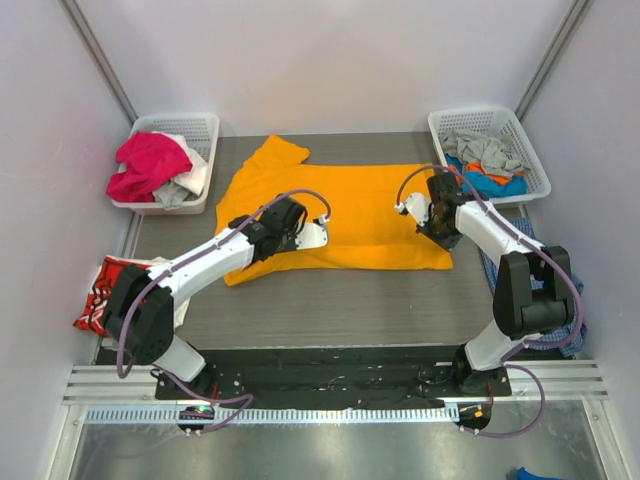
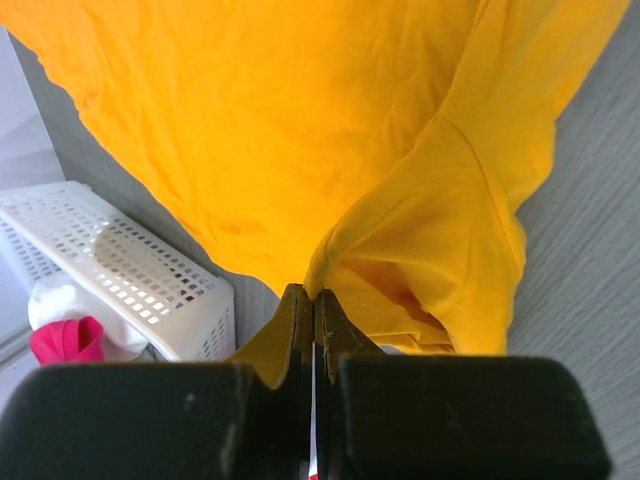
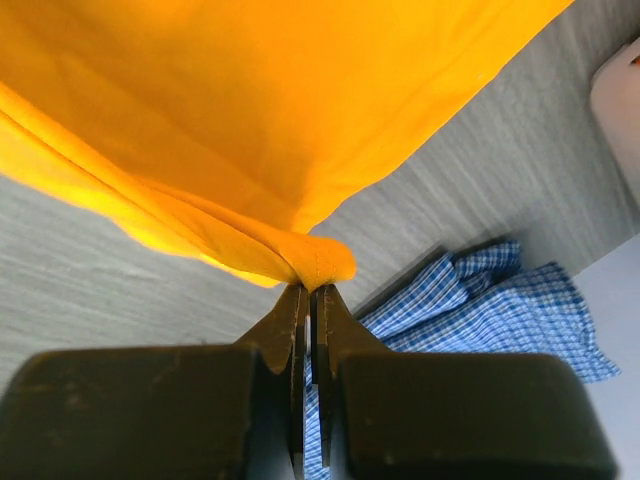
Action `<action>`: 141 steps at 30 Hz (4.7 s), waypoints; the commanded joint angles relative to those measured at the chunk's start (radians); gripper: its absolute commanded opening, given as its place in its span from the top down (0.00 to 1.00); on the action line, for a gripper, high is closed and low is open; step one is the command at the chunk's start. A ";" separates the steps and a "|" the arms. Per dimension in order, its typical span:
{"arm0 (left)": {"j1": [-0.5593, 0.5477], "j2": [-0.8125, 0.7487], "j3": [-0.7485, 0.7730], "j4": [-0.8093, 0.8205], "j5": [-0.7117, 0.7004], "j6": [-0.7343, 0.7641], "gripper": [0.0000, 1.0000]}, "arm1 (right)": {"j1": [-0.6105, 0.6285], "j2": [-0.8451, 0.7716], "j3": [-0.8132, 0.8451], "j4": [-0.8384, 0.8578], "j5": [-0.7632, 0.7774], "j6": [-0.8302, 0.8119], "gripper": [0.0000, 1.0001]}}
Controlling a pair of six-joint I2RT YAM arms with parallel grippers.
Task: Fold and stack the t-shirts
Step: Fold the flattened tshirt in 1/3 of the way
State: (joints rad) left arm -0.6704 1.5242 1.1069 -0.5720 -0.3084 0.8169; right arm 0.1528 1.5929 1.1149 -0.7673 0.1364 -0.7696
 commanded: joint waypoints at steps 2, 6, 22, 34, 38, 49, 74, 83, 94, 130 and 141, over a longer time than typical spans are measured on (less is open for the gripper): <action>0.028 0.040 0.070 0.029 -0.029 0.071 1.00 | -0.004 0.070 0.105 0.029 0.009 -0.011 0.99; 0.043 0.062 0.083 0.035 -0.034 0.090 1.00 | -0.004 0.117 0.149 0.034 0.011 -0.007 0.99; 0.074 0.175 0.168 0.070 -0.035 0.123 1.00 | -0.010 0.223 0.255 0.060 0.051 -0.011 0.99; 0.091 0.244 0.211 0.107 -0.040 0.149 1.00 | -0.019 0.277 0.292 0.066 0.054 -0.004 0.99; 0.092 0.263 0.222 0.115 -0.043 0.153 1.00 | -0.018 0.291 0.295 0.074 0.051 0.001 0.96; 0.097 0.313 0.254 0.130 -0.060 0.172 1.00 | -0.018 0.291 0.296 0.102 0.052 0.027 0.63; 0.138 0.456 0.354 0.236 -0.150 0.327 0.80 | -0.019 0.253 0.174 0.160 0.051 0.043 0.56; 0.140 0.398 0.274 0.396 -0.149 0.304 0.55 | -0.019 0.245 0.145 0.169 0.054 0.046 0.56; 0.225 0.255 0.108 0.393 -0.100 0.217 0.50 | -0.018 0.217 0.069 0.209 0.083 0.038 0.56; 0.508 0.479 0.439 -0.390 0.572 -0.001 0.53 | -0.019 0.147 -0.026 0.191 0.127 0.102 0.57; 0.514 0.459 0.452 -0.287 0.508 -0.050 0.53 | -0.019 0.003 -0.138 0.229 0.163 0.164 0.57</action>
State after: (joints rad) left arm -0.1661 2.0090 1.5368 -0.9100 0.2081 0.7799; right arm 0.1360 1.6691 0.9985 -0.5591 0.2668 -0.6437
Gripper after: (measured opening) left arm 0.476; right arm 0.427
